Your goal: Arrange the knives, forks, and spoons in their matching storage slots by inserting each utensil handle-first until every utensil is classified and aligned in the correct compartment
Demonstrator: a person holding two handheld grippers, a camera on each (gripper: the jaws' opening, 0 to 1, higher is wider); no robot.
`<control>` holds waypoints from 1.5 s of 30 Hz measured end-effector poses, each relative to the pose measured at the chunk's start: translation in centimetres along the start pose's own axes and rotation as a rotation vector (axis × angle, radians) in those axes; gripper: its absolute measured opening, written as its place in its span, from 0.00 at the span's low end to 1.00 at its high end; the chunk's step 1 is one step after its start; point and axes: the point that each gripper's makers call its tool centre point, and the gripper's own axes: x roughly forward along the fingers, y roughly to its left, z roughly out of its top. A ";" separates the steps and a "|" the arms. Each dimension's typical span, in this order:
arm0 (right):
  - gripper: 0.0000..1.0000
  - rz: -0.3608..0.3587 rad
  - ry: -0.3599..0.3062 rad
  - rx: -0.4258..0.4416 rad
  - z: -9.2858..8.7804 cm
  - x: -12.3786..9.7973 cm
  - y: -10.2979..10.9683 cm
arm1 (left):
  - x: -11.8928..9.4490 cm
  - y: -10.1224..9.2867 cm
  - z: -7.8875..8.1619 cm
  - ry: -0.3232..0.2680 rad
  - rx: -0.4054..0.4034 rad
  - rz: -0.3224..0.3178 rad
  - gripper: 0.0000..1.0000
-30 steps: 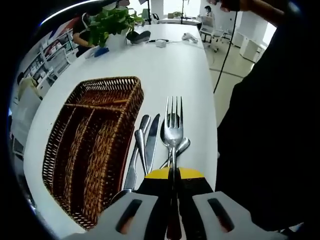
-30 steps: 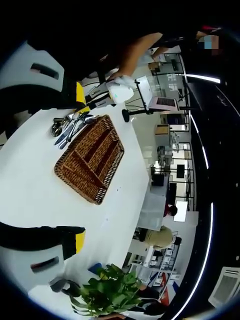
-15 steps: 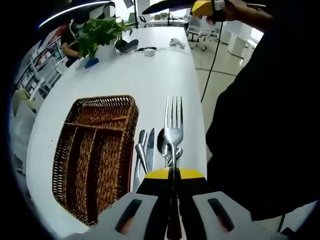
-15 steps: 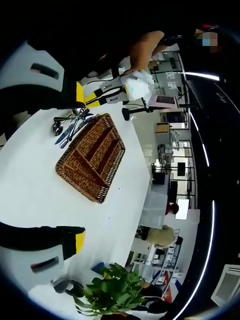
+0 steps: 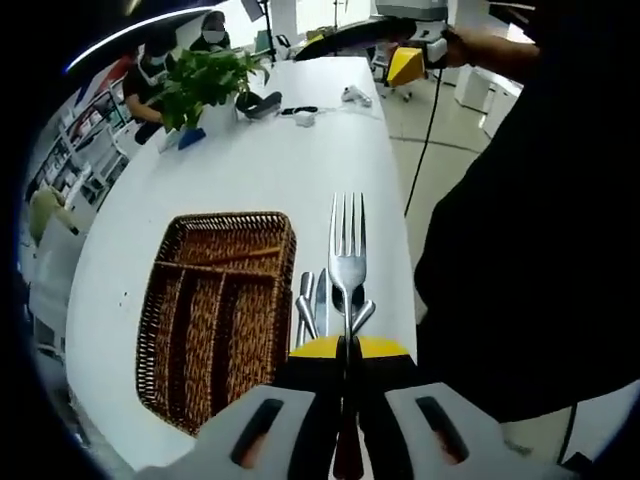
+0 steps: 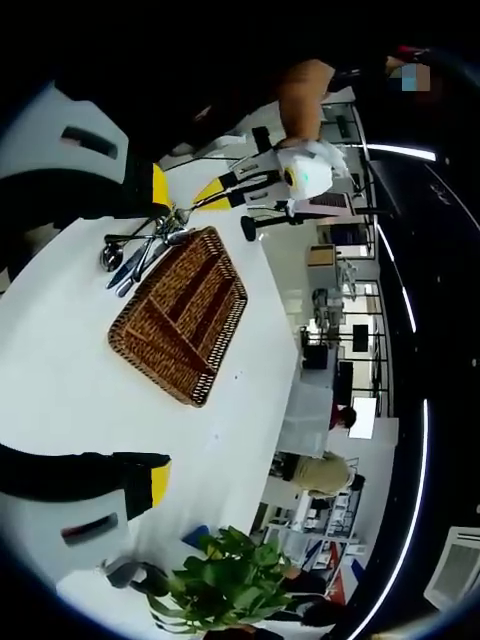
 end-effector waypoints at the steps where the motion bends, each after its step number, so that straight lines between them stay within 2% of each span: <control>1: 1.00 -0.002 0.000 -0.001 0.0 0.1 0.0 | -0.1 0.2 0.0 0.003 0.014 0.011 0.02; 8: 1.00 -0.001 -0.014 0.006 0.7 0.2 -0.2 | -0.7 0.4 -0.2 0.006 0.015 0.019 0.02; 19: 1.00 0.002 -0.015 0.010 0.8 0.3 0.0 | -1.5 1.0 -0.7 0.012 0.024 0.035 0.01; 33: 1.00 0.011 -0.005 0.016 0.9 0.5 0.6 | -2.7 2.7 -0.8 0.019 0.036 0.054 0.02; 45: 1.00 0.002 -0.048 0.041 2.1 1.6 -0.4 | -3.5 4.9 -0.7 0.035 0.034 0.094 0.01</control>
